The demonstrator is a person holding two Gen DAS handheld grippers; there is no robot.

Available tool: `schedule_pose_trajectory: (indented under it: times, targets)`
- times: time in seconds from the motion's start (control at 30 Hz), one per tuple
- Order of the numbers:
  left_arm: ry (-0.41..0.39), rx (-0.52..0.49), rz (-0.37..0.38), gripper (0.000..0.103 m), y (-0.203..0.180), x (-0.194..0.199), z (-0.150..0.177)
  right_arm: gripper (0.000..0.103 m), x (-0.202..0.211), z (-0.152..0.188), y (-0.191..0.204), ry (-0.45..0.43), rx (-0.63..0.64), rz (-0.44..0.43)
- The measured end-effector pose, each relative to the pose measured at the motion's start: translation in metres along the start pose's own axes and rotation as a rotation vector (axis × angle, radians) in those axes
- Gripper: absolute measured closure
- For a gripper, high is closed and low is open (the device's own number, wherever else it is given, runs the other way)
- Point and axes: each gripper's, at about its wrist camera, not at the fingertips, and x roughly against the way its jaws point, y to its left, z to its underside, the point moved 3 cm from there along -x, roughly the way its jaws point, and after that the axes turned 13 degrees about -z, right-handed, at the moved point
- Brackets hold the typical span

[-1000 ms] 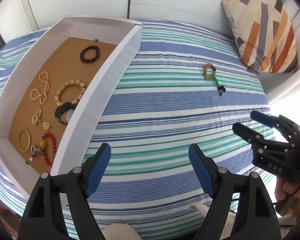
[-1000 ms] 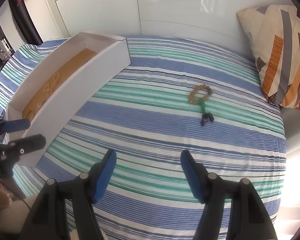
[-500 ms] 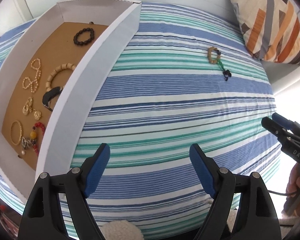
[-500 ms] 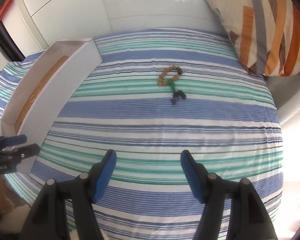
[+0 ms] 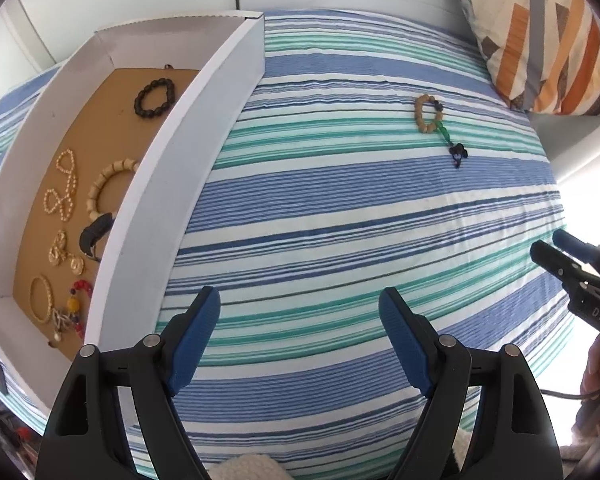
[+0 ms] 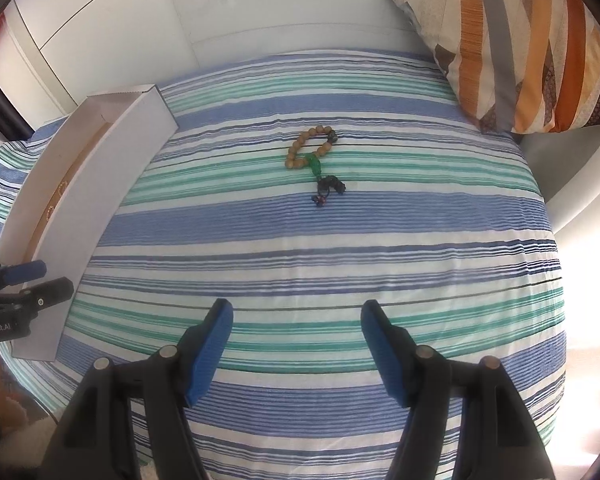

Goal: Organize jewelry

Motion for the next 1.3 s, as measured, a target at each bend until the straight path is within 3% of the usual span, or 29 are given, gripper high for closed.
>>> schedule_pose_trajectory:
  times: [0.27, 0.47, 0.77, 0.97, 1.03, 1.1, 1.17, 1.3]
  targets:
    - [0.025, 0.006, -0.002, 0.02, -0.001, -0.013, -0.004, 0.035, -0.011, -0.005, -0.002, 0.023, 0.009, -0.004]
    - [0.061, -0.001, -0.008, 0.02, -0.006, -0.027, -0.008, 0.035, -0.028, -0.029, -0.028, 0.015, -0.006, -0.027]
    - [0.082, -0.034, -0.014, 0.02, -0.017, -0.035, -0.016, 0.035, -0.099, -0.09, -0.062, 0.058, 0.043, -0.042]
    - [0.1, -0.033, -0.021, 0.02, -0.013, -0.041, -0.017, 0.035, -0.133, -0.106, -0.061, 0.082, 0.099, -0.024]
    - [0.105, -0.026, -0.024, 0.02, -0.01, -0.043, -0.017, 0.042, -0.137, -0.106, -0.06, 0.084, 0.107, -0.015]
    - [0.109, -0.018, -0.025, 0.02, -0.007, -0.045, -0.017, 0.069, -0.141, -0.105, -0.059, 0.093, 0.12, -0.015]
    - [0.11, -0.015, -0.025, 0.02, -0.006, -0.046, -0.018, 0.083, -0.144, -0.103, -0.058, 0.113, 0.139, 0.004]
    - [0.099, 0.0, -0.025, 0.02, 0.001, -0.046, -0.02, 0.086, -0.134, -0.099, -0.046, 0.115, 0.132, -0.037]
